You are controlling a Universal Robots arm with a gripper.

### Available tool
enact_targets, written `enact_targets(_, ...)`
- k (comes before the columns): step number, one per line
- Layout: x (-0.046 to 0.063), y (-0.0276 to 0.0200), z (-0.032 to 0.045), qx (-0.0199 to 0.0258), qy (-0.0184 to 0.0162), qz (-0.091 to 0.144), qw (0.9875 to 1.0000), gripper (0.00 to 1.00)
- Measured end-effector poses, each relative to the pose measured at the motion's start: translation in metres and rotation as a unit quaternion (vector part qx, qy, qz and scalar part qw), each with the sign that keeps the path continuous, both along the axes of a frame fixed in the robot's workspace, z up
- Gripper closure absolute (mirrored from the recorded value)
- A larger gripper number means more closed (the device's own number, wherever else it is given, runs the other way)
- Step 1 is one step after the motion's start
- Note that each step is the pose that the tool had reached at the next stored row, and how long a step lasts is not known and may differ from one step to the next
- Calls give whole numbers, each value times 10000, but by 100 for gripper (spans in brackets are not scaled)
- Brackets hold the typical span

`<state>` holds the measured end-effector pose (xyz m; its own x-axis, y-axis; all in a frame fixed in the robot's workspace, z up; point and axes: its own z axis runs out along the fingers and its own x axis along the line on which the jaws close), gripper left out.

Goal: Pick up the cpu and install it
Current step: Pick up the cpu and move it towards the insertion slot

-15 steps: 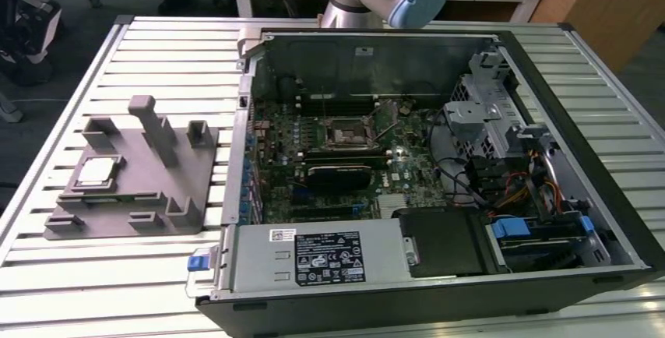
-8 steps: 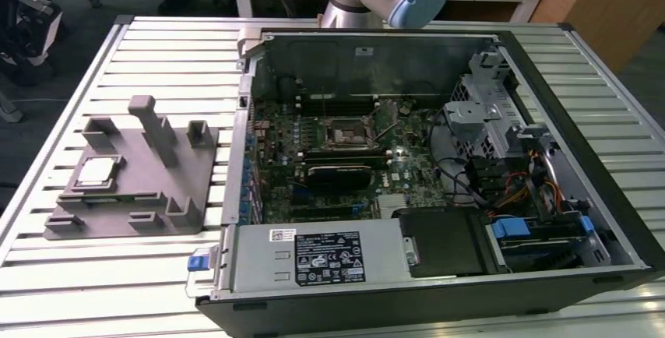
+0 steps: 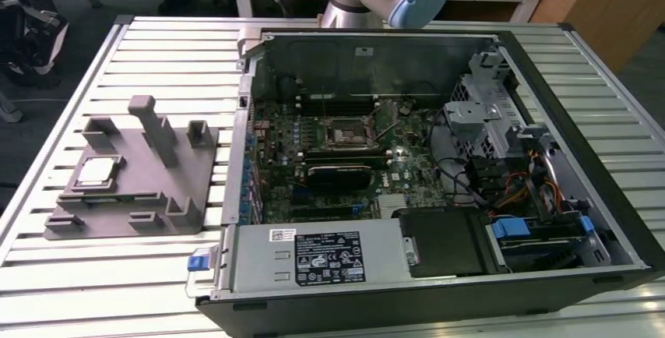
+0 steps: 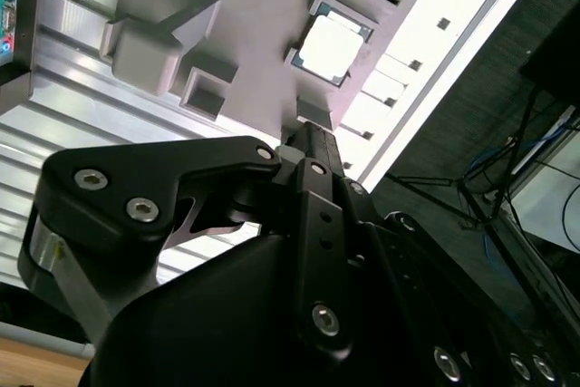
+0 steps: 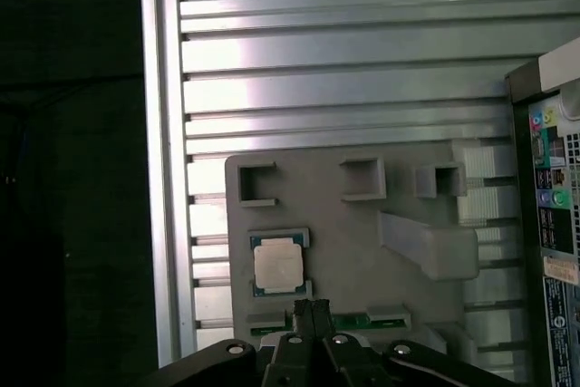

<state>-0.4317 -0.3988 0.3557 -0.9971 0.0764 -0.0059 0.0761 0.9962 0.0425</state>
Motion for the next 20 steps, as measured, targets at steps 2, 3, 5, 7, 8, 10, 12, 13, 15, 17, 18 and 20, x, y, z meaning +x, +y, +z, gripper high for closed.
enact_targets(2,-27,-1,-34,-2,0,1,10000,89)
enact_targets(3,-45,-1,-44,-2,1,1,10000,89)
enact_targets(5,-80,-1,-57,-2,0,1,10000,89)
enact_targets(7,-107,-1,-70,-2,6,0,10000,89)
enact_targets(8,-117,-1,-77,-2,10,0,10000,89)
enact_targets(10,-125,-2,-89,-2,18,2,10000,89)
enact_targets(12,-126,-1,-99,-2,23,1,10000,89)
enact_targets(13,-127,-1,-105,-2,27,1,10000,89)
enact_targets(15,-128,-4,-119,-2,29,0,10000,77)
enact_targets(17,-129,-15,-135,-2,30,1,10000,71)
enact_targets(18,-131,-17,-145,-1,29,1,10000,71)
enact_targets(20,-132,-23,-173,-2,29,2,10000,59)
